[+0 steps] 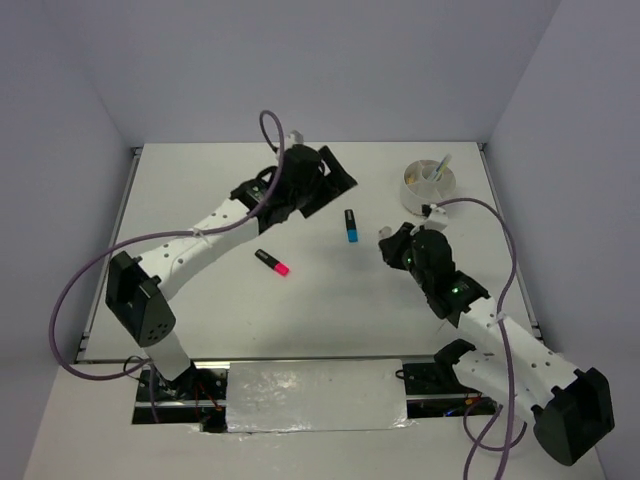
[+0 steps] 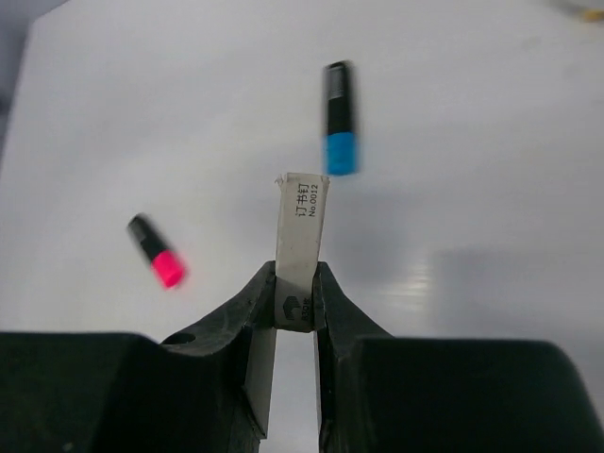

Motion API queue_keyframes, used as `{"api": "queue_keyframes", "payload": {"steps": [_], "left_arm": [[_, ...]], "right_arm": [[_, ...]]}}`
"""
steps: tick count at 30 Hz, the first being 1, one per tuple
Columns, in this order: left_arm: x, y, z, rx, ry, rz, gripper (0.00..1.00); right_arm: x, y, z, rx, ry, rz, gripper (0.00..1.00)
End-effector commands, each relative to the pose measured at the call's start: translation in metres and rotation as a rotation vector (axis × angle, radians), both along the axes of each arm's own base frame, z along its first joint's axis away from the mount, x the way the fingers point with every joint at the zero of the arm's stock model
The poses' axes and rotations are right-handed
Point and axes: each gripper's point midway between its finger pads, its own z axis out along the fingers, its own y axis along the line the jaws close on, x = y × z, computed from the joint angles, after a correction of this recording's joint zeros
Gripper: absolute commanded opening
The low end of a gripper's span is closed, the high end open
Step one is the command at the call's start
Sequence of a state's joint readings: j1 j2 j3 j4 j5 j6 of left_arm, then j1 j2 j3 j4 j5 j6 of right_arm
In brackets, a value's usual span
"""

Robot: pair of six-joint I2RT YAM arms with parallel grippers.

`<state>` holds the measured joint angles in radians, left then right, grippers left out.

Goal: Sort the stationery into containers
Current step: Place the stationery in the storage box.

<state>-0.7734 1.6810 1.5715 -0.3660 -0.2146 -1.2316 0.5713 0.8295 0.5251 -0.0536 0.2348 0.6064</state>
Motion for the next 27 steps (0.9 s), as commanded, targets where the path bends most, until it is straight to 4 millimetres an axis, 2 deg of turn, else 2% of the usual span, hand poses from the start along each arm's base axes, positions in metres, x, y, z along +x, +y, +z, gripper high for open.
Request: {"api": "queue_keyframes", "payload": {"steps": [1, 2, 4, 5, 6, 7, 8, 9, 10, 11, 12, 13, 14, 15, 16, 17, 18, 19, 20, 21, 22, 23, 25, 27], "left_arm": [[0.015, 0.057, 0.016, 0.162, -0.025, 0.032, 0.99], [0.015, 0.068, 0.015, 0.218, -0.056, -0.012, 0.99], [0.002, 0.069, 0.018, 0.253, -0.101, -0.117, 0.99], [-0.012, 0.077, 0.017, 0.301, -0.134, -0.185, 0.99], [-0.022, 0.082, 0.012, 0.322, -0.129, -0.220, 0.99], [-0.036, 0.093, 0.024, 0.324, -0.157, -0.225, 0.99], [-0.049, 0.104, 0.004, 0.372, -0.129, -0.246, 0.99], [-0.059, 0.112, 0.000, 0.388, -0.127, -0.260, 0.98], [-0.075, 0.124, 0.013, 0.373, -0.172, -0.262, 0.99], [-0.088, 0.134, -0.006, 0.410, -0.156, -0.288, 0.99], [-0.097, 0.141, -0.006, 0.415, -0.171, -0.301, 0.99], [-0.111, 0.155, 0.003, 0.417, -0.210, -0.292, 0.99], [-0.120, 0.166, -0.008, 0.454, -0.202, -0.305, 0.99], [-0.128, 0.172, -0.009, 0.468, -0.208, -0.317, 0.99], [-0.141, 0.183, -0.005, 0.473, -0.232, -0.328, 0.99], [-0.150, 0.186, -0.014, 0.503, -0.244, -0.387, 0.99], [-0.157, 0.190, -0.016, 0.514, -0.261, -0.411, 0.99], [-0.167, 0.198, -0.020, 0.535, -0.290, -0.439, 0.99], [-0.171, 0.201, -0.024, 0.542, -0.314, -0.455, 0.99], [-0.175, 0.201, -0.026, 0.539, -0.339, -0.471, 0.99], [-0.177, 0.205, -0.019, 0.517, -0.378, -0.435, 0.99], [-0.178, 0.210, -0.019, 0.530, -0.380, -0.417, 0.99], [-0.186, 0.205, -0.014, 0.489, -0.442, -0.458, 0.99], [-0.179, 0.203, -0.010, 0.468, -0.489, -0.418, 0.99]], "right_arm": [[0.020, -0.064, 0.010, -0.072, 0.053, -0.241, 0.00], [0.030, -0.094, 0.015, -0.095, 0.055, -0.351, 0.00], [0.036, -0.125, 0.014, -0.167, 0.084, -0.442, 0.00], [0.042, -0.141, 0.006, -0.199, 0.126, -0.499, 0.00], [0.049, -0.168, 0.013, -0.214, 0.130, -0.580, 0.00], [0.058, -0.171, 0.015, -0.198, 0.124, -0.569, 0.00], [0.069, -0.178, 0.013, -0.202, 0.138, -0.575, 0.00], [0.079, -0.191, 0.017, -0.197, 0.125, -0.592, 0.00], [0.089, -0.189, 0.020, -0.199, 0.105, -0.575, 0.00], [0.098, -0.203, 0.011, -0.214, 0.118, -0.593, 0.01], [0.109, -0.206, 0.017, -0.223, 0.095, -0.583, 0.03], [0.122, -0.210, 0.006, -0.222, 0.126, -0.571, 0.04], [0.129, -0.212, 0.005, -0.228, 0.139, -0.574, 0.05], [0.142, -0.215, 0.019, -0.224, 0.120, -0.584, 0.05], [0.151, -0.217, 0.004, -0.235, 0.164, -0.571, 0.05], [0.156, -0.224, 0.003, -0.231, 0.174, -0.580, 0.05], [0.165, -0.228, 0.011, -0.223, 0.163, -0.588, 0.06], [0.173, -0.230, 0.002, -0.218, 0.179, -0.575, 0.06], [0.176, -0.235, 0.001, -0.213, 0.185, -0.573, 0.07], [0.185, -0.236, 0.010, -0.209, 0.170, -0.569, 0.07], [0.188, -0.237, 0.000, -0.215, 0.202, -0.567, 0.07], [0.194, -0.239, 0.006, -0.215, 0.190, -0.574, 0.07], [0.196, -0.241, 0.000, -0.201, 0.212, -0.595, 0.07], [0.200, -0.242, 0.001, -0.170, 0.215, -0.607, 0.08]]}}
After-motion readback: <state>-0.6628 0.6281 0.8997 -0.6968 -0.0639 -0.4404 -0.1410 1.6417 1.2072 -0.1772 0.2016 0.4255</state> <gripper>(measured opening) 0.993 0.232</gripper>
